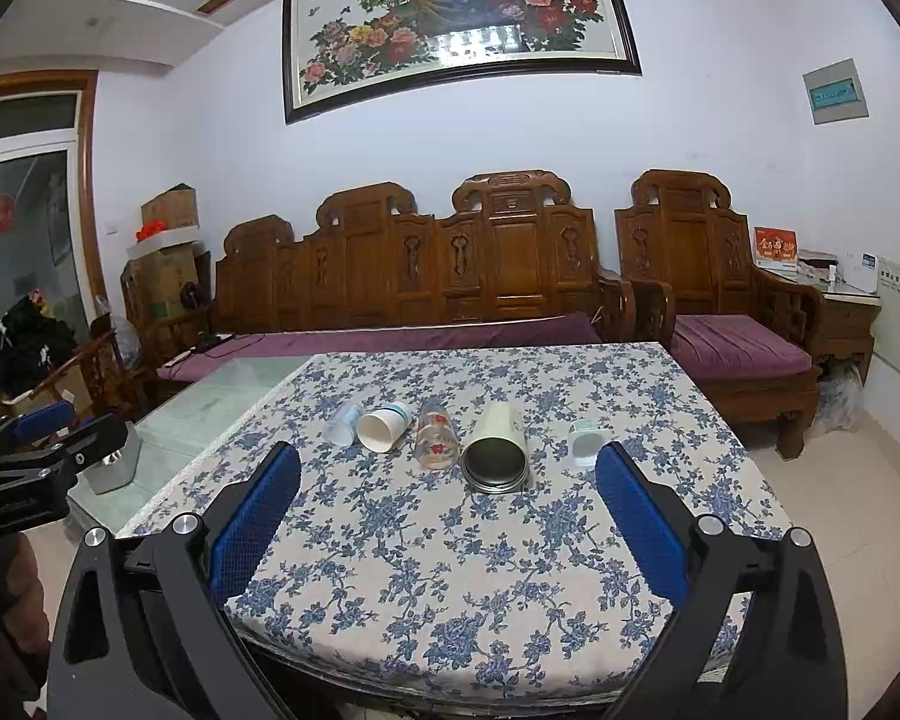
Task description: Flip cup upside down
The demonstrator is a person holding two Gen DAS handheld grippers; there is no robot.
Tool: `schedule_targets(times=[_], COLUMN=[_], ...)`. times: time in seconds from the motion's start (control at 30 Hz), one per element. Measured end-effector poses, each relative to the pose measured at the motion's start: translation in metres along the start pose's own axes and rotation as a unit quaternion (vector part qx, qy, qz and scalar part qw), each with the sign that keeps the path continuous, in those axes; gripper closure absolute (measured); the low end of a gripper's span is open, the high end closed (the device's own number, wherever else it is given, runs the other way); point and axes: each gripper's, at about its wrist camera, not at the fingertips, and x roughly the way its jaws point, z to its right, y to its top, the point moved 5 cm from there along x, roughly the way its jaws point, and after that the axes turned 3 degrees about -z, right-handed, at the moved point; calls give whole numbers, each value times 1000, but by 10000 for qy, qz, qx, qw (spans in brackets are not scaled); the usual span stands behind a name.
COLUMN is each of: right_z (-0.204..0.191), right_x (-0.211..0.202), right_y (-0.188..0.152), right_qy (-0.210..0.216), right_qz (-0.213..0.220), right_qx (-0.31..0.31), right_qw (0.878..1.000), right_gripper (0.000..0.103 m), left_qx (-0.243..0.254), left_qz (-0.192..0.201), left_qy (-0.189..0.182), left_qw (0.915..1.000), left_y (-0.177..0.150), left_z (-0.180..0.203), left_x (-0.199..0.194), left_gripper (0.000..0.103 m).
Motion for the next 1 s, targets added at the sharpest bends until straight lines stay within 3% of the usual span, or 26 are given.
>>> schedule_targets(times=[1.0], right_z=[-3], right_x=[3], right_y=[-2], right_qy=[-5], right_qz=[9], right_qx=[-12], right_qw=[10000], right_gripper=[4], left_qx=[28], left_qz=[-11], left_qy=[-31], left_qw=[10000], left_y=[3], left_z=[5], left_x=[-1], left_gripper=[8])
